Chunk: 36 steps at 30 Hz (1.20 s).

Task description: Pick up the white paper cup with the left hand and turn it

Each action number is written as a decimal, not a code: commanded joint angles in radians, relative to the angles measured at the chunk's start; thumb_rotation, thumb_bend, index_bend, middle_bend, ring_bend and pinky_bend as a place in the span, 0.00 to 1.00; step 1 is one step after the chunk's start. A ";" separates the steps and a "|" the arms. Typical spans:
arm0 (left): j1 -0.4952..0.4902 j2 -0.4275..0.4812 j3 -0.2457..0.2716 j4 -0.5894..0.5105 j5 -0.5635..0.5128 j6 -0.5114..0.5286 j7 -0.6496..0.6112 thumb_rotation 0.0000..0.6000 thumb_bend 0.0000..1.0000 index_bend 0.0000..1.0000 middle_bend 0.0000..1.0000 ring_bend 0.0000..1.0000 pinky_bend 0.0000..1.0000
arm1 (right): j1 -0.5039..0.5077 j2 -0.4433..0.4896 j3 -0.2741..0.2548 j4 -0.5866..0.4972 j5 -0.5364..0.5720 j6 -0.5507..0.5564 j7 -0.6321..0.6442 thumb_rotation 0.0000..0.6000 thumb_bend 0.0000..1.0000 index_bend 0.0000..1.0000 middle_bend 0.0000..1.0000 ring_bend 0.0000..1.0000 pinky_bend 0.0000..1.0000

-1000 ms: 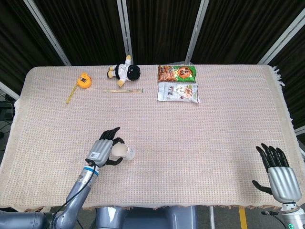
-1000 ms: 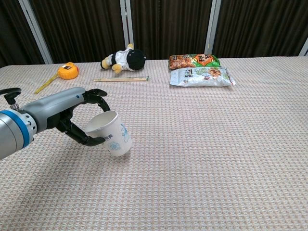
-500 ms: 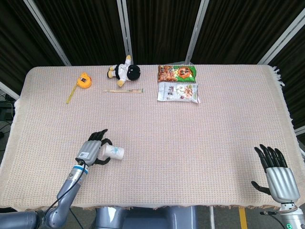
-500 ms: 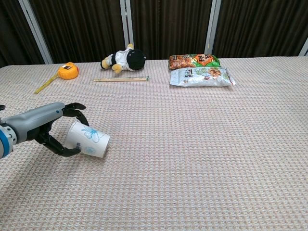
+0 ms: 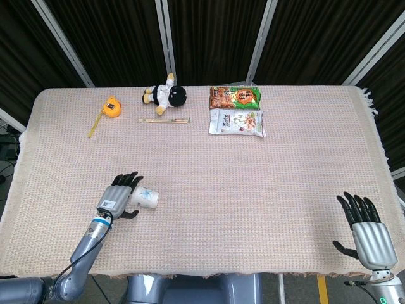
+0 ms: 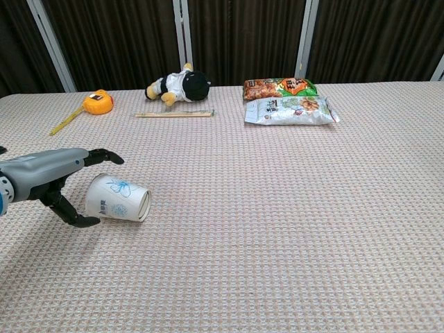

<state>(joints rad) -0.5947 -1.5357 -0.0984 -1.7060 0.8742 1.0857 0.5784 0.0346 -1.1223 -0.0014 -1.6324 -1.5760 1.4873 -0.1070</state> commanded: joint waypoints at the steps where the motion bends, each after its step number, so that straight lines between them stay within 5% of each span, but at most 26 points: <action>1: -0.026 -0.047 0.010 0.008 0.023 0.072 0.101 1.00 0.19 0.18 0.00 0.00 0.00 | 0.000 0.000 0.000 0.001 0.001 -0.001 0.000 1.00 0.03 0.03 0.00 0.00 0.00; 15: -0.083 -0.183 0.011 0.014 -0.024 0.191 0.395 1.00 0.19 0.27 0.00 0.00 0.00 | 0.000 0.003 -0.001 0.000 -0.003 0.000 0.006 1.00 0.03 0.02 0.00 0.00 0.00; 21: -0.089 -0.211 0.018 0.035 -0.044 0.206 0.440 1.00 0.19 0.39 0.00 0.00 0.00 | 0.001 0.003 -0.002 0.002 -0.004 -0.001 0.010 1.00 0.03 0.01 0.00 0.00 0.00; 30: -0.071 -0.205 -0.006 0.033 -0.040 0.195 0.353 1.00 0.19 0.41 0.00 0.00 0.00 | 0.003 0.003 -0.001 0.002 -0.001 -0.005 0.012 1.00 0.03 0.01 0.00 0.00 0.00; 36: -0.037 -0.192 -0.043 -0.004 0.035 0.155 0.123 1.00 0.19 0.41 0.00 0.00 0.00 | 0.003 -0.003 -0.005 -0.001 -0.003 -0.009 -0.006 1.00 0.03 0.01 0.00 0.00 0.00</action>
<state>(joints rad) -0.6523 -1.7358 -0.1202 -1.6886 0.8663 1.2642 0.8036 0.0382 -1.1245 -0.0056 -1.6329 -1.5788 1.4781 -0.1124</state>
